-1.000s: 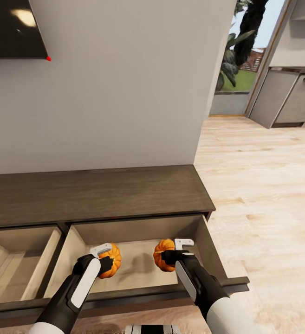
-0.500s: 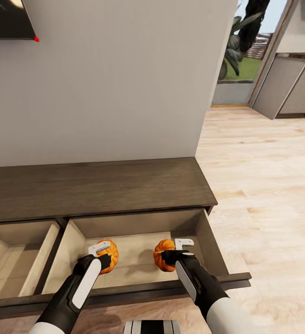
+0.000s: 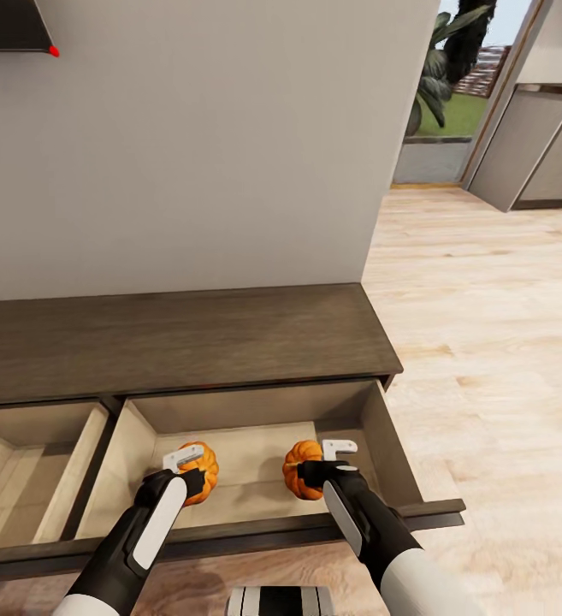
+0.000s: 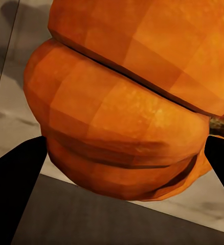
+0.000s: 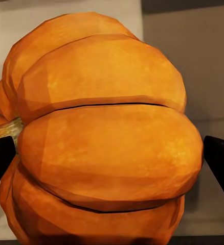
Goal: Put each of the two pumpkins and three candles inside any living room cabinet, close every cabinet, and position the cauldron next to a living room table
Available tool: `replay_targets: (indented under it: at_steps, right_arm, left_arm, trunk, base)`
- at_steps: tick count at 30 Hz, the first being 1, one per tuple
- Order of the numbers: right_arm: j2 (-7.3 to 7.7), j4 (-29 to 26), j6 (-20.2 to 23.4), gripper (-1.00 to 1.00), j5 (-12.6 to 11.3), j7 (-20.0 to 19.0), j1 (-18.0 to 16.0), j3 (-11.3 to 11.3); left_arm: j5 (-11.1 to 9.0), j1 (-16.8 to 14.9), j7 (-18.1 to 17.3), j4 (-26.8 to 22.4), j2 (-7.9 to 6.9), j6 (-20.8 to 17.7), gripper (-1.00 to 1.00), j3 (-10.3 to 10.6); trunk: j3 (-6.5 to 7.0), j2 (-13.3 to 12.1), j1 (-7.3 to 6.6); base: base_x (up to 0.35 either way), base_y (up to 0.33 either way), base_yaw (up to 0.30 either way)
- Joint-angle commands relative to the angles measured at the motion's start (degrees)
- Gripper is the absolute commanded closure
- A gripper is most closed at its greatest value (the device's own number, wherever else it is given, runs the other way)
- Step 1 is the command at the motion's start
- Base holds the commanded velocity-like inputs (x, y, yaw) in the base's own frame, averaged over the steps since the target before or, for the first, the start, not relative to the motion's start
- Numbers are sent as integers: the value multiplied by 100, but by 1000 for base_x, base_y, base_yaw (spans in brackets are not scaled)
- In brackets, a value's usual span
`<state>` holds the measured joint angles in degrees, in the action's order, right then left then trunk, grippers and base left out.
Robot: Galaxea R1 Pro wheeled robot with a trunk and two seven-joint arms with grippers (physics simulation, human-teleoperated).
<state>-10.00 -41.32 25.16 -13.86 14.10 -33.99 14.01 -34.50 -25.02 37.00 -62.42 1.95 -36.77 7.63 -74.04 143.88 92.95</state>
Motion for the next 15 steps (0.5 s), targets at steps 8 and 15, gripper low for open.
replay_targets:
  at_steps: [8, 15]
  right_arm:
    - [0, -8, 15, 100, -55, 57, -2, 14]
    - [0, -4, 15, 100, -55, 57, -2, 14]
  left_arm:
    - [-57, -3, 62, -7, -2, -5, 100, 9]
    - [-57, -3, 62, -20, -2, -5, 100, 9]
  trunk:
    - [-4, 2, -1]
    - [-4, 2, -1]
  base:
    - [0, 0, 0]
    - [0, 0, 0]
